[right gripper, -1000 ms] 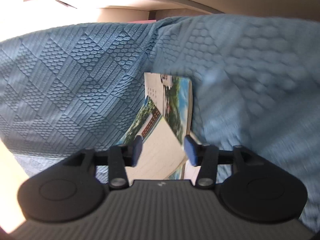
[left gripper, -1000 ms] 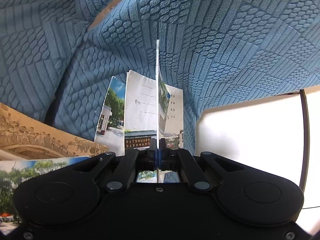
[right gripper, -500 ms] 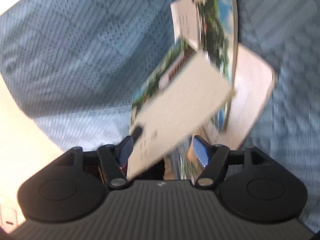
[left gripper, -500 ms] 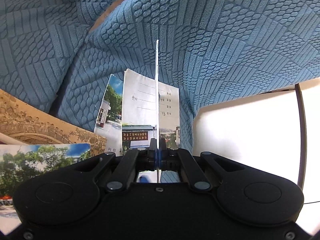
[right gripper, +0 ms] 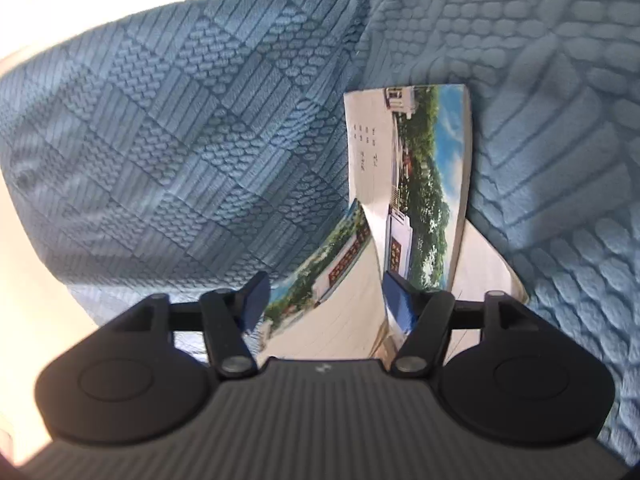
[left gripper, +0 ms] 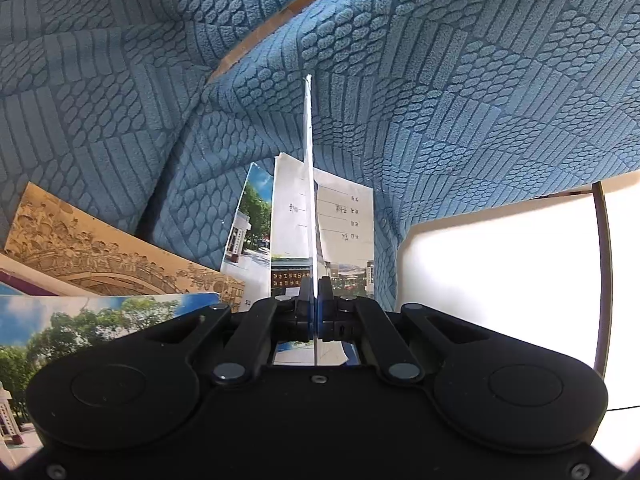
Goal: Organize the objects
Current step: 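Lift both held exam booklets and carry them over the book stack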
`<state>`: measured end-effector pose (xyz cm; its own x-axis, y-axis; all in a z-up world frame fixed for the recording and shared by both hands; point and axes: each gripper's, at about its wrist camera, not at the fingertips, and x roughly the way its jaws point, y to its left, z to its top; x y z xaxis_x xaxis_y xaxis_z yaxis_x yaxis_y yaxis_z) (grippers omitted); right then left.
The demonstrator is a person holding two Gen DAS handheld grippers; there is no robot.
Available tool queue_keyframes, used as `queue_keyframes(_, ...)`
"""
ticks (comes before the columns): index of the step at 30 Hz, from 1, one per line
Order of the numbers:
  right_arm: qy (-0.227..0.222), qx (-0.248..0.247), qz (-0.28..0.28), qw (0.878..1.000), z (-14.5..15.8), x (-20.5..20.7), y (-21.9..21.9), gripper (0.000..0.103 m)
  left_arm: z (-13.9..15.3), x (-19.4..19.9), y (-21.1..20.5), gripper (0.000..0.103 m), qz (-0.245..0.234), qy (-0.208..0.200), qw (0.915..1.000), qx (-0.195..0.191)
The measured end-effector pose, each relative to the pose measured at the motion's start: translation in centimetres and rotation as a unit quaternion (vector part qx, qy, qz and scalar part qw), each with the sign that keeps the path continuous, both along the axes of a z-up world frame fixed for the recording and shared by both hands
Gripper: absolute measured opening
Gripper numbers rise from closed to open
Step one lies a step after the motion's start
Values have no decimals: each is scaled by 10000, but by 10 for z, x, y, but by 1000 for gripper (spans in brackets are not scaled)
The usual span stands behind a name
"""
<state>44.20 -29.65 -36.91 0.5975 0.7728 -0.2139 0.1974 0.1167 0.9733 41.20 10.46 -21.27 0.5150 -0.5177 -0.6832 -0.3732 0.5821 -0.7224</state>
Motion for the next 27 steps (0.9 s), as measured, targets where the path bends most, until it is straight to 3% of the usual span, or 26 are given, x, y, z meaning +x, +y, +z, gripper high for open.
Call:
queue_keyframes(2, 53, -25, 143, 9999, -4, 1, 1, 41, -1, -1, 2, 0, -5, 19, 10000, -6)
queue_keyframes(7, 63, -13, 536, 9985, -6, 4, 14, 37, -3, -2, 1, 0, -82, 29, 9999, 74)
queue_keyframes(12, 18, -225, 530, 9983, -1, 3, 15, 21, -5, -4, 4, 0, -93, 20, 9999, 144)
queue_keyframes(13, 18, -412, 478, 9980, 1, 3, 14, 11, -5, -5, 5, 0, -92, 15, 9998, 189)
queue_keyframes(15, -15, -713, 513, 9961, 5, 3, 15, 9, -3, -8, 5, 0, -109, -10, 9995, 308)
queue_keyframes(22, -537, -960, 475, 9928, 34, -16, 17, 5, 0, -30, 12, 0, -123, -174, 9993, 303)
queue_keyframes(27, -750, -1430, 628, 9849, 54, -38, 22, 5, 2, -54, 14, 1, -177, -221, 9987, 422)
